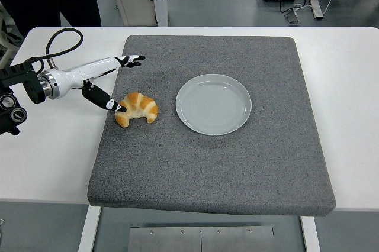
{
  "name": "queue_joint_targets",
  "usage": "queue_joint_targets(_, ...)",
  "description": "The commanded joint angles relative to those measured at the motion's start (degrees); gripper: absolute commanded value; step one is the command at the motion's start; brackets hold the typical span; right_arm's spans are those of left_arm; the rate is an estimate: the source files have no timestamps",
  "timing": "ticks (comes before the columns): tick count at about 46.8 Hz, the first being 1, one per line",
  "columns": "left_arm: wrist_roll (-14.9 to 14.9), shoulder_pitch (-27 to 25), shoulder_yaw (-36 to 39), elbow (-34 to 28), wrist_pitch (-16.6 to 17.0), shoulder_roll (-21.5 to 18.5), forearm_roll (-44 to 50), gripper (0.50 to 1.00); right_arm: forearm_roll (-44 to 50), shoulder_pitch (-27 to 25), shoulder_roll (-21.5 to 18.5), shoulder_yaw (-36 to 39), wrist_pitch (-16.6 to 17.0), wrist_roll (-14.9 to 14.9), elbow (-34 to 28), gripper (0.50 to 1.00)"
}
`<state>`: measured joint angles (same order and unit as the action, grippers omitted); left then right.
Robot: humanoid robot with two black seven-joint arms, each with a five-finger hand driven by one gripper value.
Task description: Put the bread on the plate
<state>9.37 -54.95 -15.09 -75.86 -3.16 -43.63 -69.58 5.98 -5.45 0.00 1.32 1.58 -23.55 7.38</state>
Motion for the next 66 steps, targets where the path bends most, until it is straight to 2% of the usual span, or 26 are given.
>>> queue_joint_targets(1, -0.05, -0.07, 0.76, 0.01, 0.09, 0.13, -1.43, 0.971, 0.0, 0.0, 0.0, 0.0, 0.08, 0.0, 0.0, 1.0)
queue_joint_targets(13, -0.22, 0.46, 1.2, 0.1, 0.26, 0.39, -2.75, 0.968, 0.0, -0.08, 0.0, 0.0, 0.0, 0.0, 0.0, 1.0)
queue_joint_targets(26, -2.07, 0.55, 2.17, 0.54, 0.7, 2.41, -2.75, 0.958, 0.0, 0.0, 0.0, 0.0, 0.08, 0.0, 0.0, 1.0)
queue_joint_targets(32, -2.86, 0.81, 2.35, 0.8, 2.02, 3.64, -2.75, 0.949, 0.0, 0.0, 0.0, 0.0, 0.0, 0.0, 0.0, 1.0)
queue_joint_targets(46, -4.62, 1.6, 2.35, 0.89, 2.37, 4.61, -2.75, 0.934, 0.0, 0.0, 0.0, 0.0, 0.0, 0.0, 0.0, 1.0)
queue_joint_targets(58, -5.06, 2.39, 2.43, 2.38, 2.72, 5.49, -2.75, 0.871, 0.0, 0.0, 0.0, 0.0, 0.0, 0.0, 0.0, 1.0)
queue_joint_targets(66, -5.06, 2.4, 2.43, 2.65, 2.72, 5.58, -2.75, 0.786, 0.0, 0.0, 0.0, 0.0, 0.0, 0.0, 0.0, 1.0)
